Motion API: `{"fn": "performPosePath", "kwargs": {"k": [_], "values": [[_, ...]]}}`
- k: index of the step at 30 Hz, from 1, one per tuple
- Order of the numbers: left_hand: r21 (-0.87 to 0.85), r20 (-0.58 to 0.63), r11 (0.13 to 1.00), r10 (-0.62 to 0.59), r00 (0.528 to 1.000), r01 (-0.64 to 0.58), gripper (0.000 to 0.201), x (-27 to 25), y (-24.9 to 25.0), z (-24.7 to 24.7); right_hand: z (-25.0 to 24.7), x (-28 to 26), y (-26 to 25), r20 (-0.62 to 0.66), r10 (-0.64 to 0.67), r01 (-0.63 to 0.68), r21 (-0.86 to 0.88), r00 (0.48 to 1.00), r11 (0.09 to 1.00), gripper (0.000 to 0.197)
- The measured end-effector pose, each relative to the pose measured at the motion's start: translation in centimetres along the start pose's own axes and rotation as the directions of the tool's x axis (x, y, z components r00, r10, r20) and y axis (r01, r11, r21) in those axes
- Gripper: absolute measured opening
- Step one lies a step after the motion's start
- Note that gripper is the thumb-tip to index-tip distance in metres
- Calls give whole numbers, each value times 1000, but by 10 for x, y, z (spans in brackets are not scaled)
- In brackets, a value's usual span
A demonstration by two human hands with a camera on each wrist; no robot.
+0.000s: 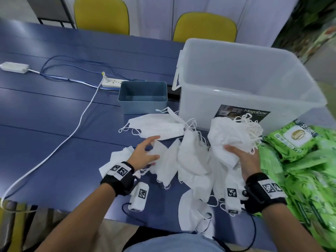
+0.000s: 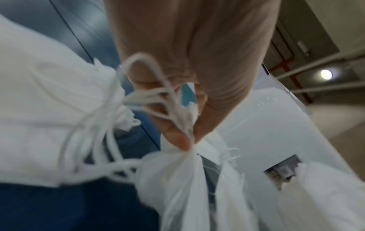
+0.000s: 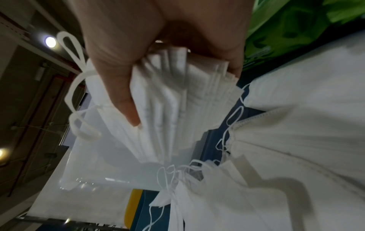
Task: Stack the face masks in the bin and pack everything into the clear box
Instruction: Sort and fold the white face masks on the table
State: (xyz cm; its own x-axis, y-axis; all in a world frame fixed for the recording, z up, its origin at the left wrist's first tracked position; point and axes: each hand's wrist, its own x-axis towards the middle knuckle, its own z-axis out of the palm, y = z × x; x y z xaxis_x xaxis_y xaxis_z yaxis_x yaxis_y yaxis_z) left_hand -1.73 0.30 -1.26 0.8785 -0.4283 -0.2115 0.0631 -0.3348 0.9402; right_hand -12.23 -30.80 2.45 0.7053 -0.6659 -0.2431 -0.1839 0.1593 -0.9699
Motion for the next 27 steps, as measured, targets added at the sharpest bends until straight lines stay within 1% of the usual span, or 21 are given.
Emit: {"fn": "performPosePath", "kwargs": {"k": [1,2,4,6,7,9,10,11,13,14,17,18,20,21,23,25,27], "values": [[54,-21,998,-26,999,27,65,0,-7,-6,-1,-1,0,-14,11,-11,-9,1000,1000,96],[158,-43,987,-35,998,41,66,1,-14,-11,-3,0,0,-29,13,-13,-9,999,1000,97],[349,-67,933,-65,996,84,67,0,-25,-19,-7,1,-2,-36,7,-7,22,999,1000,95],[407,-122,894,-152,981,190,70,1,-33,-22,-9,3,-7,-35,-14,16,39,999,999,94],[430,-169,870,-183,968,239,72,3,-33,-22,-10,3,-10,-29,-29,30,46,999,998,93],[522,-238,806,-176,955,278,69,10,-28,-19,-12,6,-13,-38,-50,52,60,998,997,97],[560,-253,781,-158,954,278,67,15,-23,-16,-14,8,-13,-45,-46,49,68,998,996,99],[596,-255,757,-139,957,268,67,21,-18,-13,-16,9,-15,-46,-37,41,80,998,996,97],[653,-225,719,-115,968,237,72,34,-7,-4,-20,10,-19,-37,-25,28,83,999,996,85],[681,-200,699,-109,974,218,76,41,-3,1,-23,11,-20,-23,-29,30,78,999,996,85],[746,-116,642,-139,983,179,90,64,0,15,-27,12,-26,10,-40,39,69,999,997,97],[763,-97,622,-154,983,173,96,71,0,18,-28,12,-27,18,-42,40,57,999,998,92],[784,-59,596,-203,977,171,107,80,0,22,-28,11,-30,36,-59,58,25,998,998,69],[785,-41,596,-222,974,169,110,83,-3,24,-26,9,-32,47,-71,71,11,996,997,65],[798,11,586,-243,970,137,113,81,-9,31,-20,6,-32,53,-94,95,-8,994,995,71],[834,86,550,-195,977,36,110,74,-14,44,-14,6,-30,58,-105,107,-26,993,994,75],[852,202,511,-119,972,-115,106,62,-15,59,-9,8,-27,61,-103,107,-55,993,993,80]]}}
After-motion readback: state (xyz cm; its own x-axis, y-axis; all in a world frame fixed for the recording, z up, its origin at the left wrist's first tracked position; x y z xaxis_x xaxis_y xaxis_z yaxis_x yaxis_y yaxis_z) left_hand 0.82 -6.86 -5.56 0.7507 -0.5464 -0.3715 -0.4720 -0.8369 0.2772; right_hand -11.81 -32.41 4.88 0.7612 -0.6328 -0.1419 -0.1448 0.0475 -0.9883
